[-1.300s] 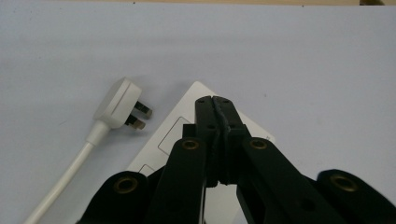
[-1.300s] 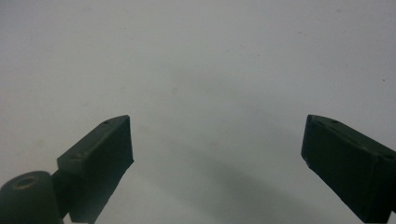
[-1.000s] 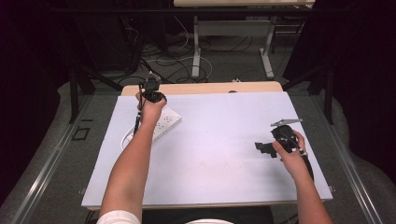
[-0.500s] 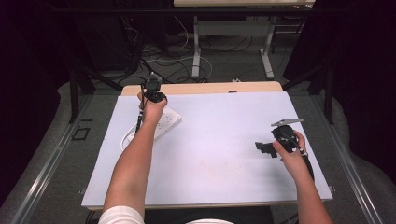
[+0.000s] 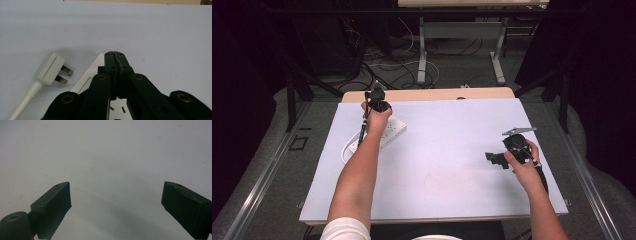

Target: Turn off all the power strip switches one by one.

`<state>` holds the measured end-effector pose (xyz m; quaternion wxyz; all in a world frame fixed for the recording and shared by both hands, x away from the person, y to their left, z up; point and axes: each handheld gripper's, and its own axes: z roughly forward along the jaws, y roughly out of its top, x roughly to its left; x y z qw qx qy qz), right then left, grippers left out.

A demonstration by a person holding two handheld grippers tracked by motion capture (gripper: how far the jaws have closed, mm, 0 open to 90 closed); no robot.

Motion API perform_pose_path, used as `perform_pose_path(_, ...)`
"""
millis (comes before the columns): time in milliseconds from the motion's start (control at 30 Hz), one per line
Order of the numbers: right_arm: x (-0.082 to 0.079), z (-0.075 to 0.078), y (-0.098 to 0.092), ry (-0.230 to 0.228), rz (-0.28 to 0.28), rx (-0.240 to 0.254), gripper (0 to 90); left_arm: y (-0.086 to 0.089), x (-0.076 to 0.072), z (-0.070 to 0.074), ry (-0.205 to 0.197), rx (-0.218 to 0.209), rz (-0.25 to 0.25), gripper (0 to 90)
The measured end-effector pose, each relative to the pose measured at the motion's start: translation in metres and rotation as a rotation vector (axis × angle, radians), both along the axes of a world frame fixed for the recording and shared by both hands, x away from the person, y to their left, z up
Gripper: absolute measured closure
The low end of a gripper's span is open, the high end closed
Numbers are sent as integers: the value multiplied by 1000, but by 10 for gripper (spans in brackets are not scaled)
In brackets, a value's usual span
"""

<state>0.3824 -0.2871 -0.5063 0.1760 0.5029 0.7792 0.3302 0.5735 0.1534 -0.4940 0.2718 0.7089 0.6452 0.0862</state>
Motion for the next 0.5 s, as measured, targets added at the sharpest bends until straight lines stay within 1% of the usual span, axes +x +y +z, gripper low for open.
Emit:
perform_pose_path(67,0,0,0,-3,2,-2,82,0,0,-2,6,7,1,900)
perform_pose_path(167,0,0,-1,-4,3,-3,82,1,0,-5,9,7,7,900)
perform_pose_path(200,0,0,-1,-1,-2,3,82,2,-1,-6,13,10,10,900)
perform_pose_path(300,0,1,-1,-5,-2,2,82,4,-2,-10,24,10,18,900)
perform_pose_path(433,0,0,0,0,3,0,82,7,-3,-13,26,15,24,900)
perform_pose_path(500,0,0,1,4,-3,-1,82,8,-3,-13,31,12,25,900)
